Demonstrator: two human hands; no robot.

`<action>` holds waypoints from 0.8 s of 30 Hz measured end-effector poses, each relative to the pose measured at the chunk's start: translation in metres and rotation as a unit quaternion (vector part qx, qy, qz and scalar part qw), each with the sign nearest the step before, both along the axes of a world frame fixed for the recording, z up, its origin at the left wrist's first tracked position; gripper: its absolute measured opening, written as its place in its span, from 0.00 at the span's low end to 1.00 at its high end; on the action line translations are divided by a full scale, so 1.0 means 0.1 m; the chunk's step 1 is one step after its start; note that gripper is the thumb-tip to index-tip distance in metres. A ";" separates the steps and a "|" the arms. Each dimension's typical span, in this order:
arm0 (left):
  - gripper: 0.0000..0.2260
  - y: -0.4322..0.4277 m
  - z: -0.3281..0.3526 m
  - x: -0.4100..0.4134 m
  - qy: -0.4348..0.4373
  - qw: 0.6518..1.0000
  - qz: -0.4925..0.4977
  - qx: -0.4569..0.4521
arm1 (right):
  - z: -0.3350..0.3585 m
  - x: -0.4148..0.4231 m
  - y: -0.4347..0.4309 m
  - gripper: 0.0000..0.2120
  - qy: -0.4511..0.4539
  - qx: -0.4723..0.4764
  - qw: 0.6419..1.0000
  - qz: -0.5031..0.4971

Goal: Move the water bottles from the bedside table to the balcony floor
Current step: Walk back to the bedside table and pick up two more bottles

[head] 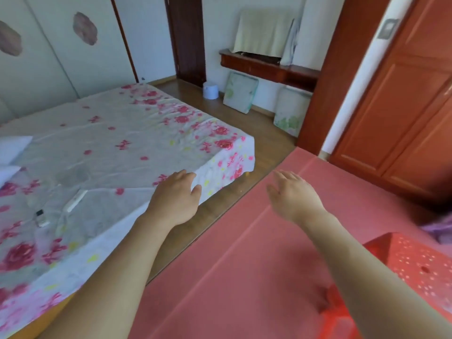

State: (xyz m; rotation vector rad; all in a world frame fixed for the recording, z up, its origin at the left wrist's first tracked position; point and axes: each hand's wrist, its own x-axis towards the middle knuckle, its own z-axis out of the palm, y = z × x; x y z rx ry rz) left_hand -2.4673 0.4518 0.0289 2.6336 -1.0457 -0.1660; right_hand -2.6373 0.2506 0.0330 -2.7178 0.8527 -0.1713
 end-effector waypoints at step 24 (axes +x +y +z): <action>0.18 -3.85 0.21 0.72 -0.005 0.993 -0.117 0.024 | 0.13 0.29 -3.39 0.26 0.010 0.043 0.991 -0.130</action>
